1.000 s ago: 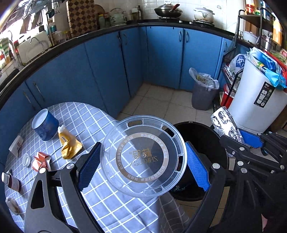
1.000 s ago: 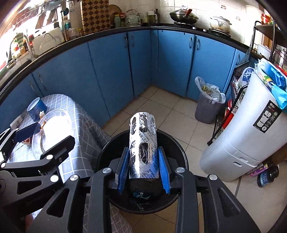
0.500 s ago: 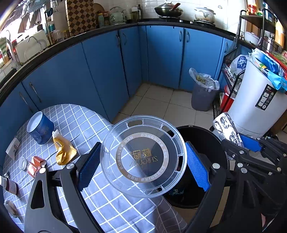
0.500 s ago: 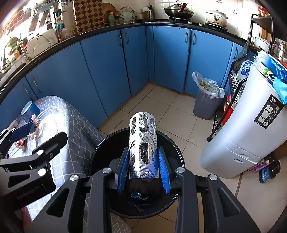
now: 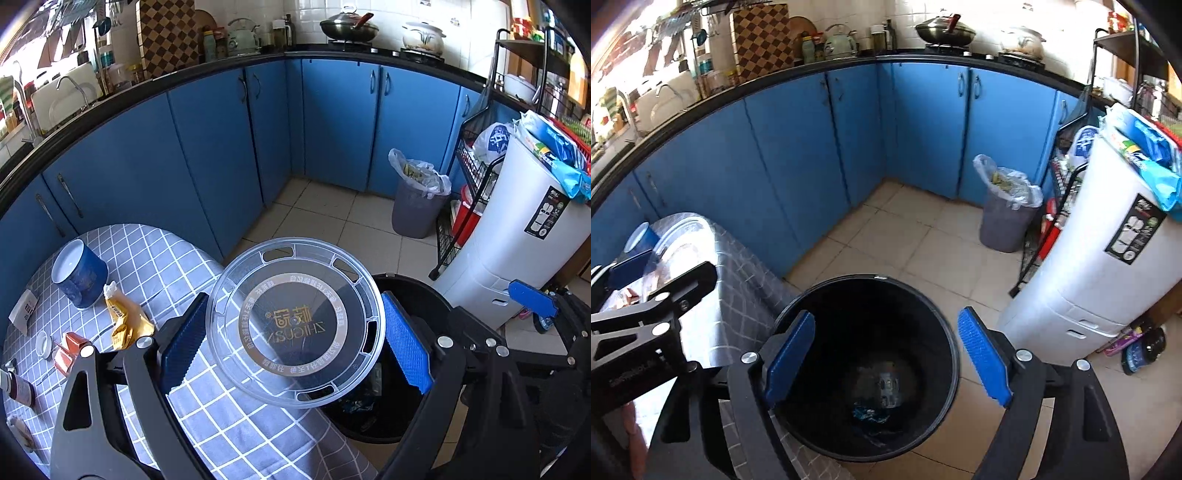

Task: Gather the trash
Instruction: 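Carry the lid and foil pack to the bin and release both, then move back to the table and grasp the gold wrapper with the left gripper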

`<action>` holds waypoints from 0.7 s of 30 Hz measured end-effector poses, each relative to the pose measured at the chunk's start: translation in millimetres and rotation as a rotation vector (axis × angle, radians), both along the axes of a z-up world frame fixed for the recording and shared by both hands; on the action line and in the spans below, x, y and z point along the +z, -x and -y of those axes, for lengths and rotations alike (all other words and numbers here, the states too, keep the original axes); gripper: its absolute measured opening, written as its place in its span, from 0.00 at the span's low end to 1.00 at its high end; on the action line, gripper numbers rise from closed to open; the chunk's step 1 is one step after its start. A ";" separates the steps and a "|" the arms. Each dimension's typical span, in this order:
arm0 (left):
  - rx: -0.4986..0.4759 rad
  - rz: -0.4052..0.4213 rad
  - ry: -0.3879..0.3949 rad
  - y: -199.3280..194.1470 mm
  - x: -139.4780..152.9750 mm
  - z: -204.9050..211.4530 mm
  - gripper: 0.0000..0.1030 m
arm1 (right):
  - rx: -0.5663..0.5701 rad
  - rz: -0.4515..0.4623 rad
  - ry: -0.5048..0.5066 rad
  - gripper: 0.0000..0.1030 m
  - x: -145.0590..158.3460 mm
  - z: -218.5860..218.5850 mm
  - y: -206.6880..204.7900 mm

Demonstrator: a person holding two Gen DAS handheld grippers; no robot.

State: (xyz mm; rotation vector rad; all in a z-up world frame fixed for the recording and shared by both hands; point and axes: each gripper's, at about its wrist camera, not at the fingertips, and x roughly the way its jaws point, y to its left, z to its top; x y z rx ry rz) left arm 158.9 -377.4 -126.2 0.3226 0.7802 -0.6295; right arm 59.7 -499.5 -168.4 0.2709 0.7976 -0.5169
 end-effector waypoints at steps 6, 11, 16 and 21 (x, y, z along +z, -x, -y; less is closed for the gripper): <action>-0.025 -0.010 0.023 4.9 3.3 4.0 0.87 | -0.023 -0.005 -0.012 0.76 -3.5 6.6 4.9; -0.041 -0.006 0.030 8.4 6.2 11.8 0.87 | -0.026 -0.014 -0.010 0.76 -6.1 7.4 8.2; -0.062 -0.012 0.066 10.0 13.2 15.8 0.97 | -0.029 -0.016 -0.008 0.76 -6.2 9.3 10.7; -0.040 -0.024 0.074 6.0 14.1 13.0 0.97 | -0.036 -0.020 -0.015 0.76 -5.7 11.1 13.0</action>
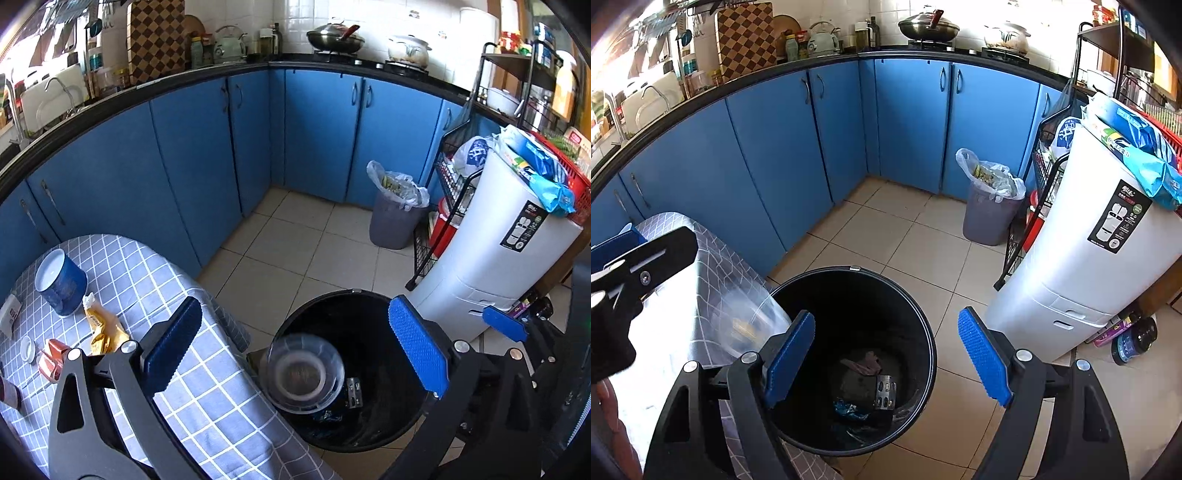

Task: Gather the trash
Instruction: 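Move back to the table and grasp the gold wrapper with the left gripper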

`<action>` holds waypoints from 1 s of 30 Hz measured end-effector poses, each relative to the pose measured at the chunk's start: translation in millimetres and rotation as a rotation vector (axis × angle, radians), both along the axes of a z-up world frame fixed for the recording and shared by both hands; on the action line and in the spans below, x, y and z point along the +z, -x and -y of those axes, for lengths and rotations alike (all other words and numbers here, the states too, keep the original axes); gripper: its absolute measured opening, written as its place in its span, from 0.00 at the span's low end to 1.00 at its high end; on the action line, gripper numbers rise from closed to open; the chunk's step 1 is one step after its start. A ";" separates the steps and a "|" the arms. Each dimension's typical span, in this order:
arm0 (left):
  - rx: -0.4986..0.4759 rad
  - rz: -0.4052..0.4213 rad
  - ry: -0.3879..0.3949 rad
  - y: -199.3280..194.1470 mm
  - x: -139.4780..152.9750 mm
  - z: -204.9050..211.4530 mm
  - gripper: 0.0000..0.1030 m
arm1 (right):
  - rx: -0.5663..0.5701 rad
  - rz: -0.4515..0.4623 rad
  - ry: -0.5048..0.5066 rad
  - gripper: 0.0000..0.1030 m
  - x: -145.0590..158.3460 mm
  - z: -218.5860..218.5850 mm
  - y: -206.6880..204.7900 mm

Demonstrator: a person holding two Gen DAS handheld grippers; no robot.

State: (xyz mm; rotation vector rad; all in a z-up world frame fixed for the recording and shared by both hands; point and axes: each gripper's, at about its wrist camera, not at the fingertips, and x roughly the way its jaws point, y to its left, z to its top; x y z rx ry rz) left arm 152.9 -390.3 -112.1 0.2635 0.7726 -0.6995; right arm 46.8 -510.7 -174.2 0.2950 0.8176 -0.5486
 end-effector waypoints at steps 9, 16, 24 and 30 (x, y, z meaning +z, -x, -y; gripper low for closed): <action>0.076 -0.039 0.011 -10.7 -3.4 -35.0 0.97 | 0.040 0.005 0.010 0.76 8.8 -18.3 -3.4; 0.179 -0.018 0.027 -18.5 6.0 -91.6 0.97 | 0.113 0.015 0.027 0.76 17.9 -57.4 -20.6; 0.335 0.024 0.016 -26.9 16.3 -178.0 0.97 | 0.248 0.041 0.043 0.76 32.7 -125.0 -50.4; 0.502 0.031 -0.049 -30.9 11.5 -262.0 0.97 | 0.392 0.043 0.063 0.76 42.8 -195.9 -75.6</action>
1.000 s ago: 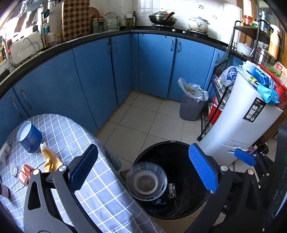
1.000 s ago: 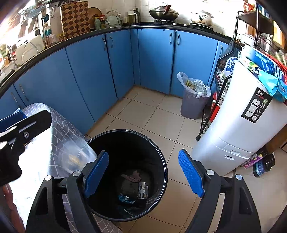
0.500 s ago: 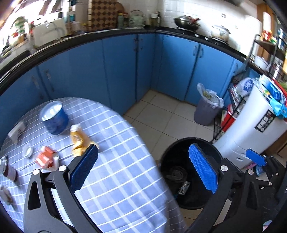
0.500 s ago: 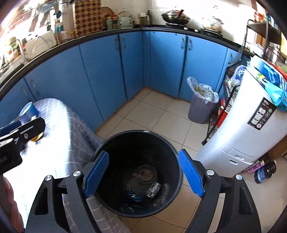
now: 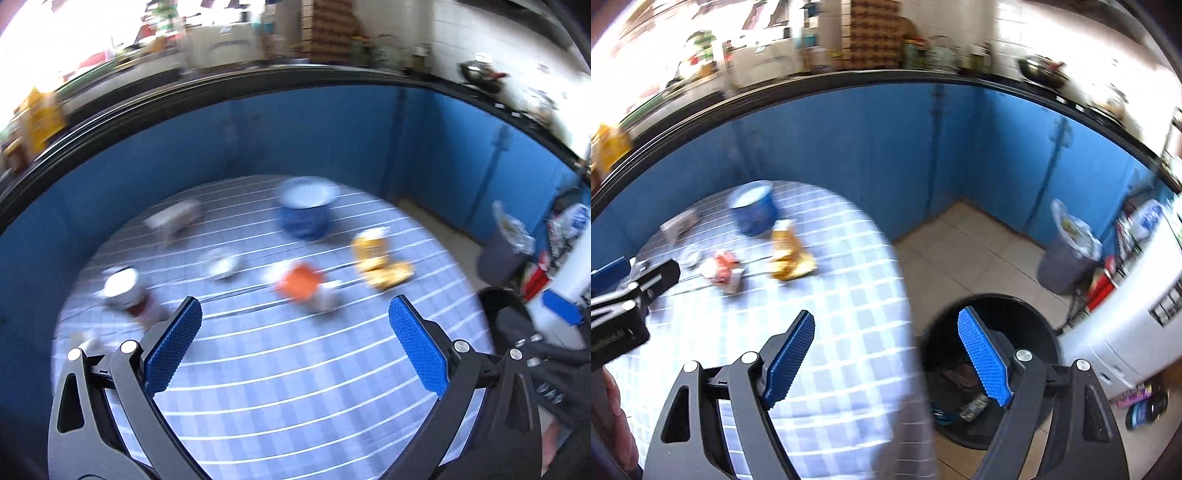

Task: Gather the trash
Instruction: 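Move back to the table and grasp the gold wrapper with the left gripper, then grasp the brown jar with the right gripper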

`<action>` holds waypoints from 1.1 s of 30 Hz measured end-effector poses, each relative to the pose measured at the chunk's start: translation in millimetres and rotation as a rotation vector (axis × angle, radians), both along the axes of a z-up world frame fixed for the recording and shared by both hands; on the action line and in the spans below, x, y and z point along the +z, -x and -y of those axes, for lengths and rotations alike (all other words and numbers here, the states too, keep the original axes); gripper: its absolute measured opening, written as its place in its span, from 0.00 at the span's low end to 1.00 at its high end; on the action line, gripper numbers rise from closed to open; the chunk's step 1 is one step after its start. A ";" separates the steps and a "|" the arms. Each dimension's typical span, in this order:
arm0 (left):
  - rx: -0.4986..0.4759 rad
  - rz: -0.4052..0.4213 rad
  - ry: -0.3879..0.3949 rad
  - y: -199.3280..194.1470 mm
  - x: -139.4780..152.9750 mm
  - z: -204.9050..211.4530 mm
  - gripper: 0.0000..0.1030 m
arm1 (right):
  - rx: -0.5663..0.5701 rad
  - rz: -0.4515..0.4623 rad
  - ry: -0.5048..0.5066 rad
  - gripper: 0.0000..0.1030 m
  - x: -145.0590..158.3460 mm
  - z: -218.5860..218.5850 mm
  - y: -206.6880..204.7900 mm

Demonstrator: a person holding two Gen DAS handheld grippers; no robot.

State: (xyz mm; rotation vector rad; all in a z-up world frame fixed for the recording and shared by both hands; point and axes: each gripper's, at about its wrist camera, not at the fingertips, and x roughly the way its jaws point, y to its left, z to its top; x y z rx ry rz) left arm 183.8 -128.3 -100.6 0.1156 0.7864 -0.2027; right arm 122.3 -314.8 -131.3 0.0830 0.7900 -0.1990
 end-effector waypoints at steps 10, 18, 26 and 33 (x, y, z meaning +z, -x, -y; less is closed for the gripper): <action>0.286 -0.007 -0.093 8.6 -29.9 -141.5 0.97 | 0.206 -0.027 0.005 0.76 -2.7 -118.4 -36.9; 0.331 -0.139 -0.021 -15.1 -70.1 -202.0 0.97 | 0.280 -0.047 0.054 0.76 -9.7 -177.6 -51.8; 0.303 -0.127 0.013 -19.9 -73.0 -217.2 0.71 | 0.367 -0.091 0.030 0.76 -23.0 -216.1 -83.7; 0.289 -0.118 0.046 -26.2 -72.0 -235.7 0.26 | 0.457 -0.111 0.002 0.76 -35.1 -257.5 -109.8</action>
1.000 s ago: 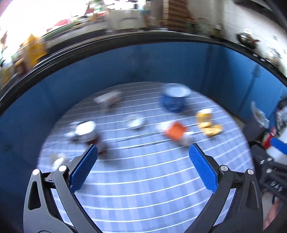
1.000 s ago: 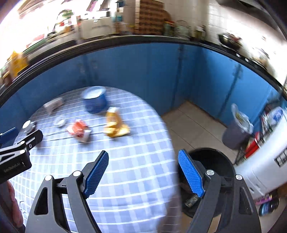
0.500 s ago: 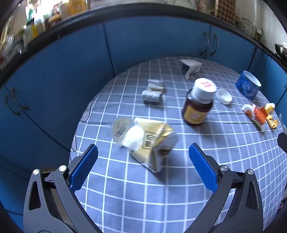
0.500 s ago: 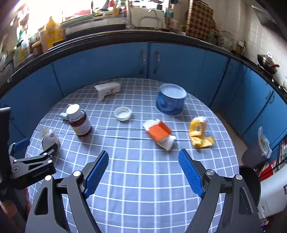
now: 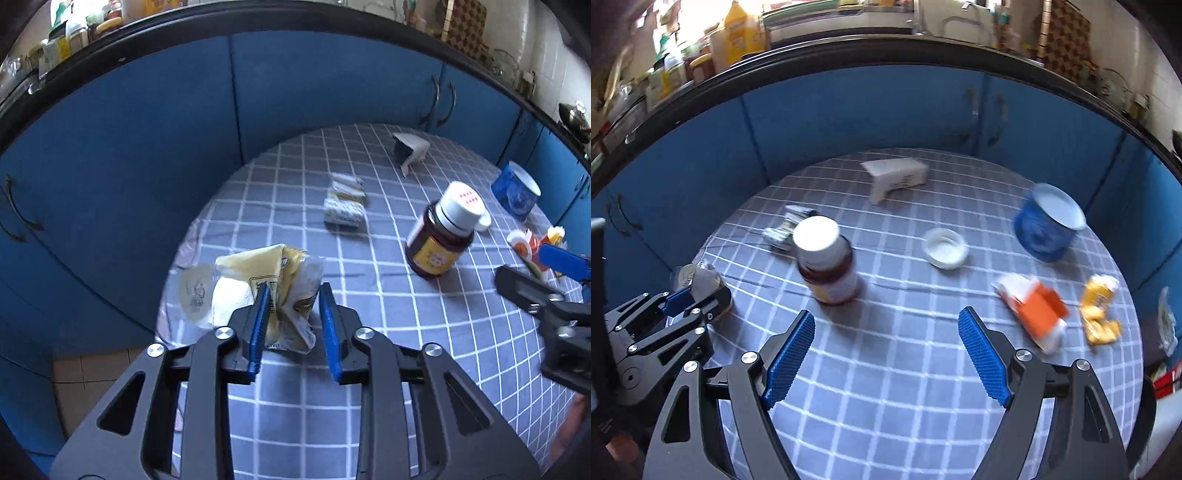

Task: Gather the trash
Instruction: 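Grasp the brown jar with the right gripper, then lift the brown jar with the right gripper while the left gripper releases the gold wrapper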

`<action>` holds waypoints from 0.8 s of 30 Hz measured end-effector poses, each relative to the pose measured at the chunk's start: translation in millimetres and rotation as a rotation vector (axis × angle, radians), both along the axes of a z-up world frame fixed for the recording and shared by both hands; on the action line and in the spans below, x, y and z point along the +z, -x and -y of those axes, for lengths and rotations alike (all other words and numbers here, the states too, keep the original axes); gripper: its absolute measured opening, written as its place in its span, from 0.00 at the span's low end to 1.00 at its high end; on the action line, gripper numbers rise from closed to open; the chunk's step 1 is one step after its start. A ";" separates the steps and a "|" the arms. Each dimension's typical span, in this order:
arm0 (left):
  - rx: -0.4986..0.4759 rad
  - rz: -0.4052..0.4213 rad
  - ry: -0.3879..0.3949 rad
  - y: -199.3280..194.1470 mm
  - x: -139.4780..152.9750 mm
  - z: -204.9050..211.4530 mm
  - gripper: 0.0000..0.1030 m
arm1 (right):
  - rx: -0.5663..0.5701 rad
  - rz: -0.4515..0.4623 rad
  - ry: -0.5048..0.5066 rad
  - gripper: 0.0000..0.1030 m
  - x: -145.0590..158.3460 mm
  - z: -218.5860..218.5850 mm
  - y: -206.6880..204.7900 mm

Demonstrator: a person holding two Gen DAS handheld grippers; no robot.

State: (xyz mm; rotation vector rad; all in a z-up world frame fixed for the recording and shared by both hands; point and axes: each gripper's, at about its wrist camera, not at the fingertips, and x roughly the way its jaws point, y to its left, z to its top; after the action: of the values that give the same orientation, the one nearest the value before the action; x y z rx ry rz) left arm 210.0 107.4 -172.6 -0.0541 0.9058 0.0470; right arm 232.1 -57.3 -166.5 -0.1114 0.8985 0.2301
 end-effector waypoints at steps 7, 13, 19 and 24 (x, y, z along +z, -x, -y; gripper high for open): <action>0.000 0.062 0.013 -4.1 14.2 -12.0 0.25 | 0.036 0.001 0.024 0.76 -10.0 -30.2 -21.4; 0.001 0.052 0.035 -12.0 10.2 -13.0 0.25 | 0.045 -0.039 0.024 0.38 -19.7 -33.8 -30.4; 0.001 0.053 0.036 -15.7 9.9 -10.7 0.25 | 0.048 -0.004 0.034 0.37 -12.1 -25.8 -17.8; -0.004 0.056 0.039 -13.6 13.3 -6.6 0.25 | 0.055 0.015 0.041 0.32 -5.2 -16.2 -4.7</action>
State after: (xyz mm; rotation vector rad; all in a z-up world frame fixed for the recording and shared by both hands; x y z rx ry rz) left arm 223.6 114.0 -159.3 -0.0894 0.8505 0.0243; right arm 236.9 -41.1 -171.7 -0.1762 0.8858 0.2616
